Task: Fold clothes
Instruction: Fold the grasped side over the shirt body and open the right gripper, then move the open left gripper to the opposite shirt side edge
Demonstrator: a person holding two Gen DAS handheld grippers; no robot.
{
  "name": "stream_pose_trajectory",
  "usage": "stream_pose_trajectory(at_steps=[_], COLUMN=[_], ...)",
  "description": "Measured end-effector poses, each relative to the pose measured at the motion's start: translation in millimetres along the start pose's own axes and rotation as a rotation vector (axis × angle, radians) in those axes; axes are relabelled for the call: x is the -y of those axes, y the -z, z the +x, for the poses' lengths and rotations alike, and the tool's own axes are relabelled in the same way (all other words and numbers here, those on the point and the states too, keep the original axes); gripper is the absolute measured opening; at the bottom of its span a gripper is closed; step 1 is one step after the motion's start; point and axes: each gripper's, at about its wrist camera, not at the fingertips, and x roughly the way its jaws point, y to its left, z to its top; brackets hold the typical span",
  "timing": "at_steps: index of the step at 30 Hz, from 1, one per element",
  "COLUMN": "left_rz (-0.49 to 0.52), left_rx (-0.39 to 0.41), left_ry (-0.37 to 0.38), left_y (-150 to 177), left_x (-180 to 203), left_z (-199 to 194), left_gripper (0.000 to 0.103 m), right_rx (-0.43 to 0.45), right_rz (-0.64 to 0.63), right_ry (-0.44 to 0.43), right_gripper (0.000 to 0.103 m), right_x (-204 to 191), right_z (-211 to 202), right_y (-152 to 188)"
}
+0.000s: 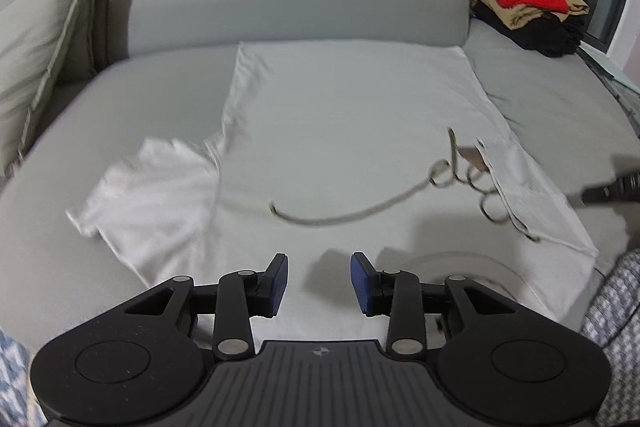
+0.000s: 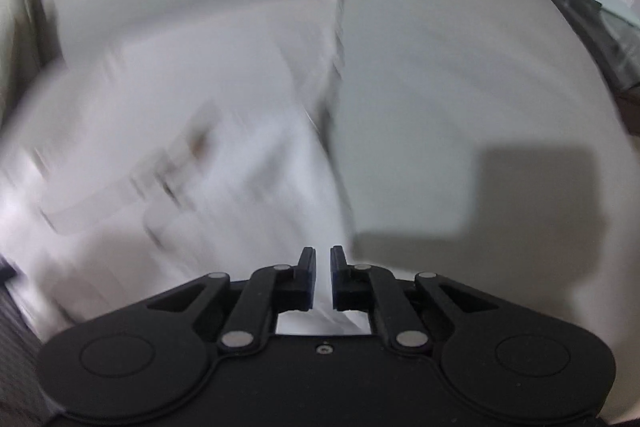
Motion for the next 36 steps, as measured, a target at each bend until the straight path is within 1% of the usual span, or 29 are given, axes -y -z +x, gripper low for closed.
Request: stream_pose_trajectory(at_steps=[2, 4, 5, 7, 8, 10, 11, 13, 16, 17, 18, 21, 23, 25, 27, 29, 31, 32, 34, 36], left_rz=[0.017, 0.026, 0.028, 0.034, 0.037, 0.046, 0.056, 0.048, 0.017, 0.016, 0.017, 0.011, 0.016, 0.053, 0.095, 0.084, 0.046, 0.035, 0.025, -0.008], left_rx=[-0.007, -0.031, -0.049, -0.084, -0.104, -0.114, -0.120, -0.142, -0.112, -0.088, -0.067, -0.057, -0.099, -0.111, -0.125, -0.165, -0.224, -0.227, -0.171, -0.085], left_ry=[-0.007, -0.015, -0.019, -0.019, -0.016, -0.017, -0.011, -0.003, 0.011, 0.006, 0.002, 0.004, 0.007, 0.000, 0.007, 0.057, 0.114, 0.117, 0.081, 0.048], left_y=[-4.7, -4.3, -1.9, 9.6, 17.3, 32.8, 37.4, 43.5, 42.5, 39.5, 36.2, 27.6, 29.8, 37.9, 44.6, 50.8, 58.5, 62.3, 63.7, 59.4], left_x=[3.2, 5.8, 6.8, 7.8, 7.5, 6.6, 5.5, 0.5, -5.6, -4.6, -2.1, 5.0, 11.5, 18.4, 21.4, 14.2, 5.5, 3.0, -2.8, -13.9], left_z=[9.2, 19.8, 24.9, 28.7, 28.9, 22.2, 16.8, 7.6, -7.7, -11.2, -12.0, 0.9, 15.2, 17.7, 12.2, 7.0, 3.4, -0.3, -12.5, -25.9], left_gripper=[0.034, 0.034, 0.034, 0.034, 0.034, 0.034, 0.034, 0.032, 0.032, 0.032, 0.032, 0.032, 0.031, 0.031, 0.030, 0.030, 0.031, 0.031, 0.031, 0.031], right_rx=[0.035, 0.041, 0.027, -0.030, -0.043, -0.035, -0.031, -0.066, -0.118, -0.119, -0.098, -0.052, -0.052, -0.072, -0.080, -0.086, -0.131, -0.159, -0.192, -0.158], right_rz=[0.064, 0.095, 0.106, 0.123, 0.122, 0.098, 0.086, 0.045, 0.019, 0.017, 0.020, 0.005, -0.008, -0.036, -0.081, -0.134, -0.159, -0.157, -0.146, -0.128], right_ry=[-0.060, -0.077, -0.073, -0.043, -0.036, -0.040, -0.042, -0.057, -0.092, -0.104, -0.118, -0.139, -0.151, -0.149, -0.150, -0.153, -0.156, -0.158, -0.172, -0.214], right_gripper=[0.007, 0.007, 0.007, 0.007, 0.007, 0.007, 0.009, 0.009, 0.011, 0.011, 0.012, 0.014, 0.014, 0.014, 0.016, 0.018, 0.024, 0.025, 0.025, 0.026], right_x=[-9.9, -19.7, -23.6, -29.5, -32.1, -37.0, -39.4, -40.7, -37.5, -37.1, -38.4, -52.5, -62.9, -73.5, -78.3, -81.3, -80.9, -79.8, -78.4, -77.6], right_z=[12.2, 34.2, 45.2, 65.7, 67.7, 53.3, 46.1, 27.5, 0.2, -7.9, -14.0, -14.5, -10.3, 0.5, 5.3, 3.7, -6.4, -10.3, -18.9, -30.3], right_y=[-13.3, -23.4, -24.3, -18.1, -11.9, 7.6, 17.4, 36.2, 53.7, 57.3, 58.2, 53.2, 51.2, 55.1, 66.6, 80.7, 90.6, 92.4, 92.6, 87.9])
